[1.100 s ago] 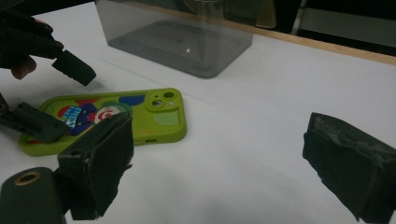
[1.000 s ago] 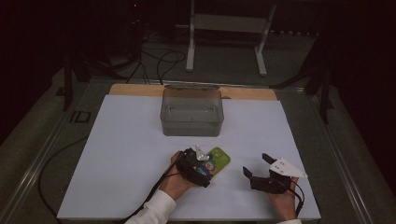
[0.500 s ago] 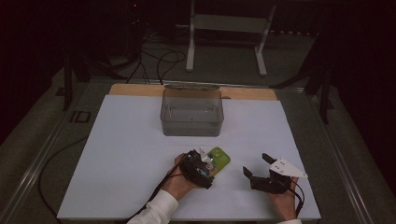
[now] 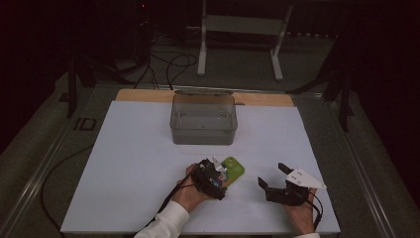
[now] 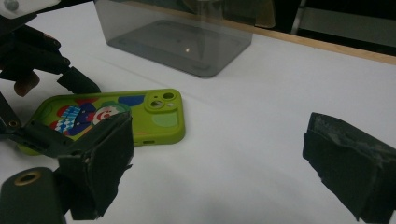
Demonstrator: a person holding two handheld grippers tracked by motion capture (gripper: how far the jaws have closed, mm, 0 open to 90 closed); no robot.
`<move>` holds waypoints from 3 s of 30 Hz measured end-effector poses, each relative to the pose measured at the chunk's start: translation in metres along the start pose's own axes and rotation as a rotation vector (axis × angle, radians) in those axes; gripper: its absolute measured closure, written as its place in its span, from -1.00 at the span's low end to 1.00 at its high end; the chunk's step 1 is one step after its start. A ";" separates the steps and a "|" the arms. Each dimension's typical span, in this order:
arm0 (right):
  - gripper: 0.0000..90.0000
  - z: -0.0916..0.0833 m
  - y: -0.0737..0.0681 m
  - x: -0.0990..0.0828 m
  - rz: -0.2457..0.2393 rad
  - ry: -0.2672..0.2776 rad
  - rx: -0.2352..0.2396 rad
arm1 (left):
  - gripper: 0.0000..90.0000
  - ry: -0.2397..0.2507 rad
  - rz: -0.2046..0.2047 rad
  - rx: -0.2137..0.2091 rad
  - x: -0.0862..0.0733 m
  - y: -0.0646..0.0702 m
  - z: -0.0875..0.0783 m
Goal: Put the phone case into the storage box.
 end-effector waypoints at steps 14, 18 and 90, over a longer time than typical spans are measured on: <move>-0.80 0.000 0.000 0.000 -0.001 -0.001 0.003 | -0.63 0.074 -0.007 0.082 0.001 -0.011 -0.020; -0.80 0.001 0.000 0.000 -0.001 -0.003 0.003 | -0.63 0.090 -0.019 0.088 0.001 -0.017 -0.027; -0.80 0.012 -0.012 0.016 0.206 0.057 0.146 | -0.64 0.442 -0.298 0.269 -0.039 -0.103 -0.127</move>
Point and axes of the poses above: each handheld gripper's, and its own axes: z roughly forward along the jaws, x roughly out of its top, y roughly to its right, the point moved 8 cm from there along z, roughly forward along the jaws, and after that the axes turned 7 degrees about -y, right-handed, at the moved point
